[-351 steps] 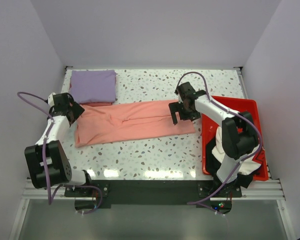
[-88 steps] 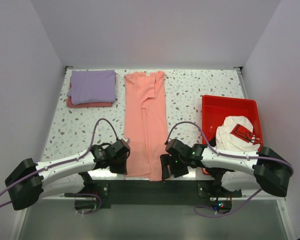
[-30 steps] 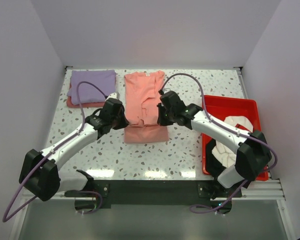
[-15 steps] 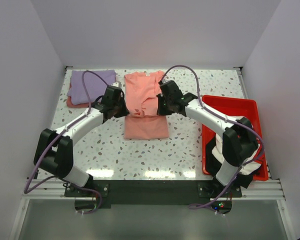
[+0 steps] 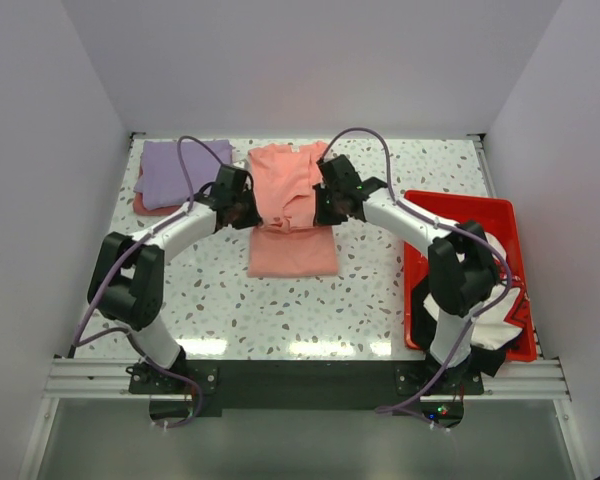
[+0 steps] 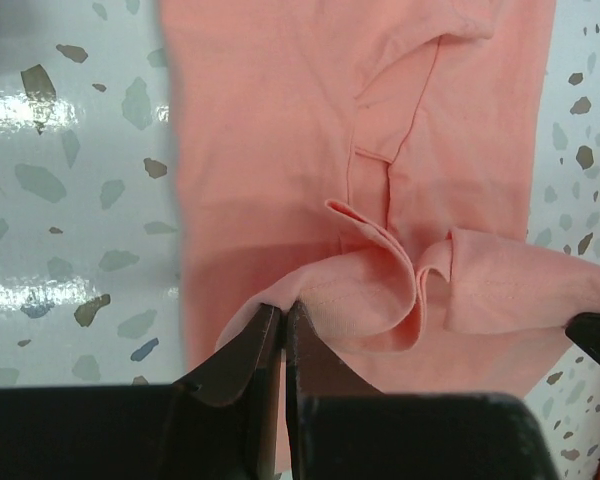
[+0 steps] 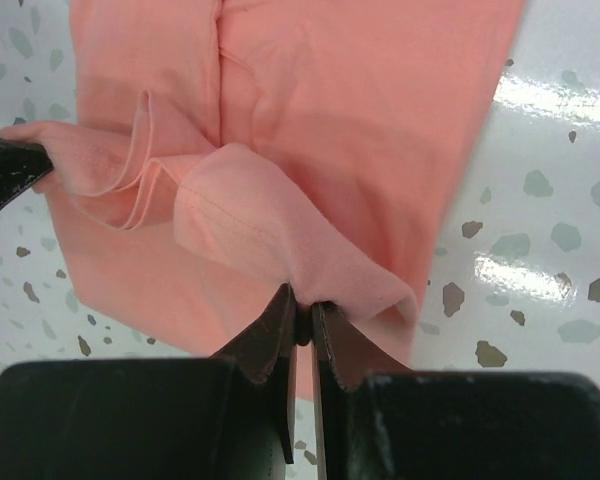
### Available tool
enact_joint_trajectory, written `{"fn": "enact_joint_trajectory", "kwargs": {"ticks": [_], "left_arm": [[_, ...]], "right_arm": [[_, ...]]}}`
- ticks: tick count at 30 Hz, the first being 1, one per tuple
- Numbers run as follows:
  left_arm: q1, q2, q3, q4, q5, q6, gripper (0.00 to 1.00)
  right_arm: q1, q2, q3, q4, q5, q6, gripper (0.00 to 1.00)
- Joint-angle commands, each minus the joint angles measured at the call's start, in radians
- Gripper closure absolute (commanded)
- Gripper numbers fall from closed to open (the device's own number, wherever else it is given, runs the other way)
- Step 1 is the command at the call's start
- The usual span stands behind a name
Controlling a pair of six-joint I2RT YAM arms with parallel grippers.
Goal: Fold and stack the t-shirts
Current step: Fold the tshirt
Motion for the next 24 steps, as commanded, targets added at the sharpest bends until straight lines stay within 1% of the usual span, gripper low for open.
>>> {"fn": "enact_joint_trajectory", "kwargs": {"ticks": [1,10,15,24], "left_arm": [[0.016,0.027,0.049,0.057,0.02,0.038,1.0],[0.036,0.097,0.083,0.057,0.037,0.044,1.0],[0.05,0.112,0.078,0.065,0.035,0.045,0.95],[0.065,0.133,0.078,0.069,0.04,0.027,0.95]], "right_arm": [[-0.008,0.02,0.051,0.015,-0.014,-0.017,0.96],[-0.036,0.083,0.083,0.021,-0.033,-0.028,0.94],[-0.047,0.123,0.101,0.023,-0.057,-0.03,0.92],[-0.067,0.181,0.147,0.02,-0.088,-0.045,0.87]]}}
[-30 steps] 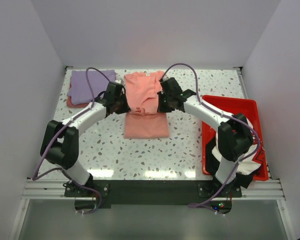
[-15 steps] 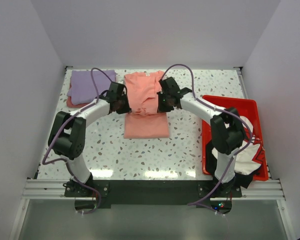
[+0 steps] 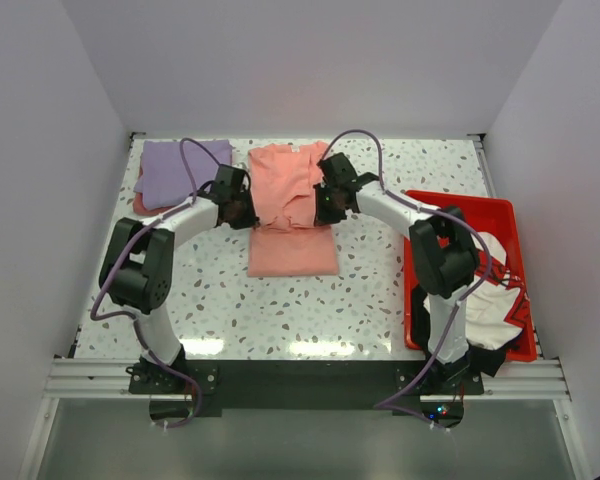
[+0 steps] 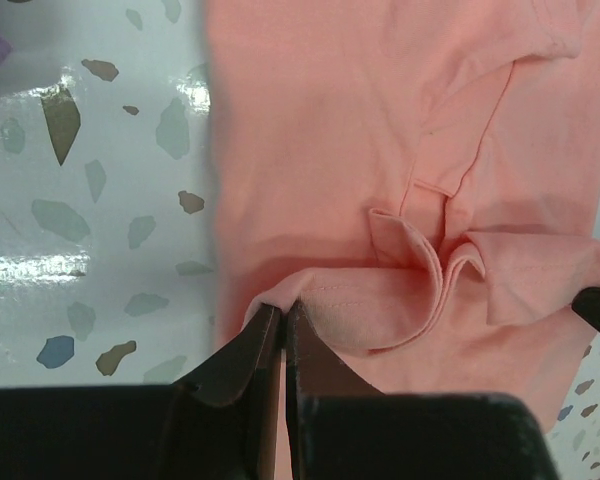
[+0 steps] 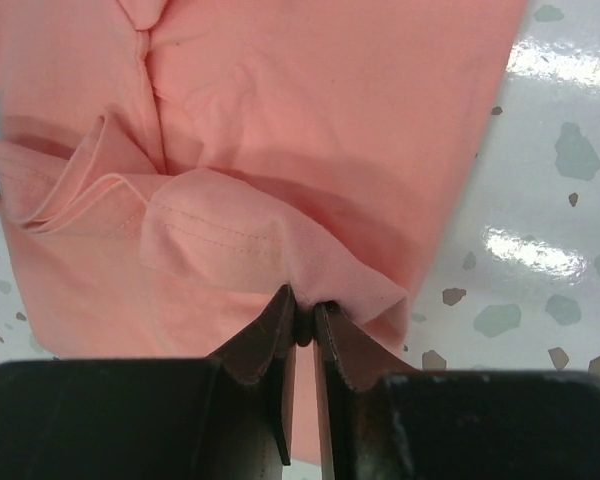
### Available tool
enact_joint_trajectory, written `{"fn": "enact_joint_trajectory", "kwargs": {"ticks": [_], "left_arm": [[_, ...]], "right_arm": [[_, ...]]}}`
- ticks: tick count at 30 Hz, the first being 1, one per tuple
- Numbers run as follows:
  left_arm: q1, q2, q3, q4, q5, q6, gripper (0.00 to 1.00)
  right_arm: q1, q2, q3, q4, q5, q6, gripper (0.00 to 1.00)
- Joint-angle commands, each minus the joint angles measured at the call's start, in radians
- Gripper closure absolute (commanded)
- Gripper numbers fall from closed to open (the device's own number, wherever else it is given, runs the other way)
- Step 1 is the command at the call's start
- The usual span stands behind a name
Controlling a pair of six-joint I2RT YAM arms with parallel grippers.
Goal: Fold and stack the t-shirts
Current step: Fold the tshirt
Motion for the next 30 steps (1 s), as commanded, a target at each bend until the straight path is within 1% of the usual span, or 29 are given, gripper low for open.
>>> {"fn": "enact_joint_trajectory", "kwargs": {"ticks": [1,2,4,5,7,8,9,10,11,12,15,18,20,22,23,25,26,30], "left_arm": [[0.016,0.004,0.04,0.051,0.004,0.003,0.95],[0.015,-0.001,0.039,0.048,-0.007,0.001,0.95],[0.016,-0.004,0.042,0.039,-0.033,0.002,0.89],[0.019,-0.002,0.055,0.028,-0.032,0.004,0.84],[0.019,-0.009,0.075,0.002,-0.024,0.013,0.75],[0.019,-0.027,0.075,-0.001,-0.022,0.013,0.53],[0.019,-0.044,0.075,-0.002,-0.027,0.013,0.34],[0.019,-0.061,0.071,-0.001,-0.032,0.012,0.2],[0.018,-0.102,0.056,0.002,-0.035,0.007,0.09],[0.019,-0.122,0.043,0.005,-0.041,0.003,0.0],[0.019,-0.211,-0.01,0.013,-0.044,-0.02,0.0],[0.019,-0.3,-0.079,0.013,-0.044,-0.045,0.0],[0.019,-0.372,-0.139,0.001,-0.05,-0.063,0.0],[0.019,-0.426,-0.185,-0.015,-0.061,-0.082,0.0],[0.018,-0.481,-0.232,-0.021,-0.061,-0.089,0.0],[0.019,-0.538,-0.305,-0.036,-0.061,-0.099,0.0],[0.019,-0.588,-0.323,-0.048,-0.081,-0.103,0.0],[0.019,-0.688,-0.394,-0.137,-0.131,-0.117,0.0]], "right_arm": [[-0.011,0.007,0.052,0.014,-0.027,-0.022,0.86],[-0.014,0.009,0.057,0.011,-0.027,-0.022,0.84],[-0.019,0.014,0.065,0.001,-0.025,-0.025,0.78],[-0.022,0.012,0.069,-0.004,-0.018,-0.027,0.7],[-0.028,0.011,0.082,-0.013,-0.017,-0.037,0.65],[-0.028,0.008,0.098,-0.024,-0.024,-0.043,0.55],[-0.03,0.006,0.109,-0.047,-0.027,-0.051,0.48],[-0.028,0.0,0.118,-0.058,-0.031,-0.065,0.41],[-0.03,-0.005,0.123,-0.067,-0.031,-0.068,0.3],[-0.03,-0.02,0.126,-0.084,-0.022,-0.07,0.01],[-0.028,-0.069,0.085,-0.078,-0.025,-0.073,0.01],[-0.027,-0.109,0.013,-0.041,-0.069,-0.065,0.01],[-0.014,-0.141,-0.039,-0.016,-0.128,-0.07,0.01],[0.002,-0.146,-0.056,0.014,-0.204,-0.092,0.01],[0.021,-0.141,-0.056,0.02,-0.23,-0.1,0.01],[0.053,-0.114,-0.043,0.028,-0.273,-0.123,0.01],[0.064,-0.1,-0.015,0.027,-0.278,-0.129,0.01],[0.113,-0.016,0.081,0.01,-0.274,-0.149,0.01]]}}
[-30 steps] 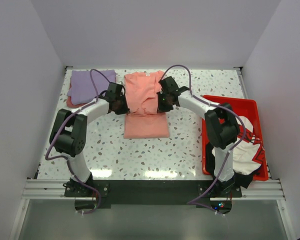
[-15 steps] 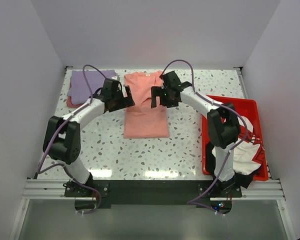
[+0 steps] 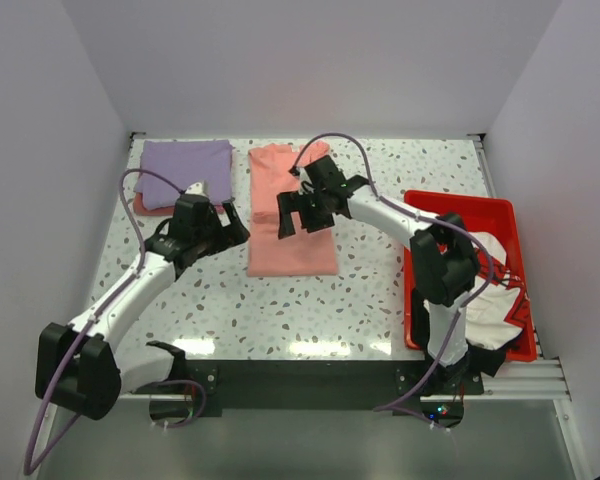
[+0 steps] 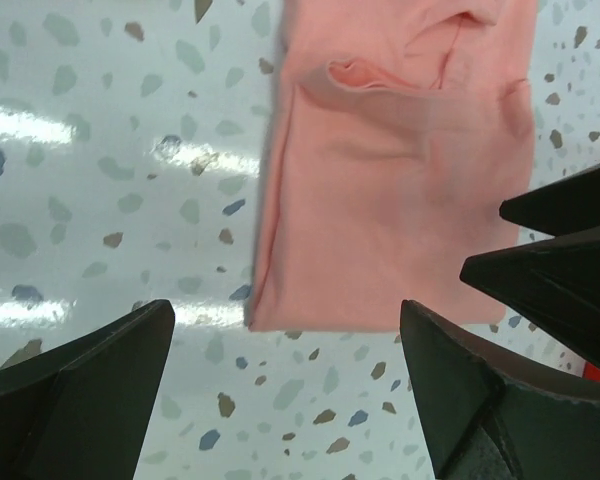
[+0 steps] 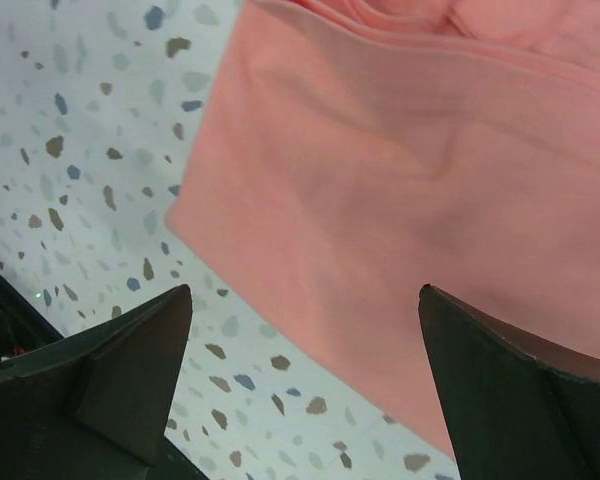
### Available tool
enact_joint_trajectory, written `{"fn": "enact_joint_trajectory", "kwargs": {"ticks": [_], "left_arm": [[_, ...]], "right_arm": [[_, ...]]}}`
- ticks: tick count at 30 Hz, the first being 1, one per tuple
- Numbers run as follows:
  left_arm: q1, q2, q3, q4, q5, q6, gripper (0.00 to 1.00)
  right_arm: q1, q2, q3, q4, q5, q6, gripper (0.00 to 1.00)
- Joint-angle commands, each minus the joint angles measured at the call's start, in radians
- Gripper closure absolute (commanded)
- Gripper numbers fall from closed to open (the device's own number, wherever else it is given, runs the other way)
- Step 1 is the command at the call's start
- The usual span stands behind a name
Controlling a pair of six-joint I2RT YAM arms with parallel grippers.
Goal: Fold and stack the t-shirts
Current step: Fold the tshirt
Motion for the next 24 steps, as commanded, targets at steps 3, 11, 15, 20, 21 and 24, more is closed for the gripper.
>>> {"fn": "enact_joint_trajectory", "kwargs": {"ticks": [3,11,15,20,21,24], "left_arm": [[0.008,-0.121,-0.066,-0.099,-0.083,-0.034,0.0],[0.009,-0.153,-0.088,-0.176,-0.076,-0.047,0.0],[0.009,-0.164,-0.103,-0.167,-0.053,-0.054,0.0],[0.009,-0.162,-0.128,-0.144,-0.042,-0.053,0.0],[0.009,-0.155,-0.126,-0.138,-0.045,-0.051,0.0],[0.009,-0.113,-0.128,-0.094,-0.041,-0.045,0.0]], "right_arm": [[0.043,0.14,0.167,0.064,-0.082,-0.027,0.01],[0.041,0.378,0.419,0.181,-0.035,0.015,0.01],[0.04,0.46,0.509,0.204,-0.045,-0.002,0.01],[0.038,0.414,0.471,0.244,-0.039,-0.004,0.01],[0.04,0.4,0.463,0.239,-0.033,-0.007,0.01],[0.037,0.322,0.409,0.231,-0.007,-0.018,0.01]]}}
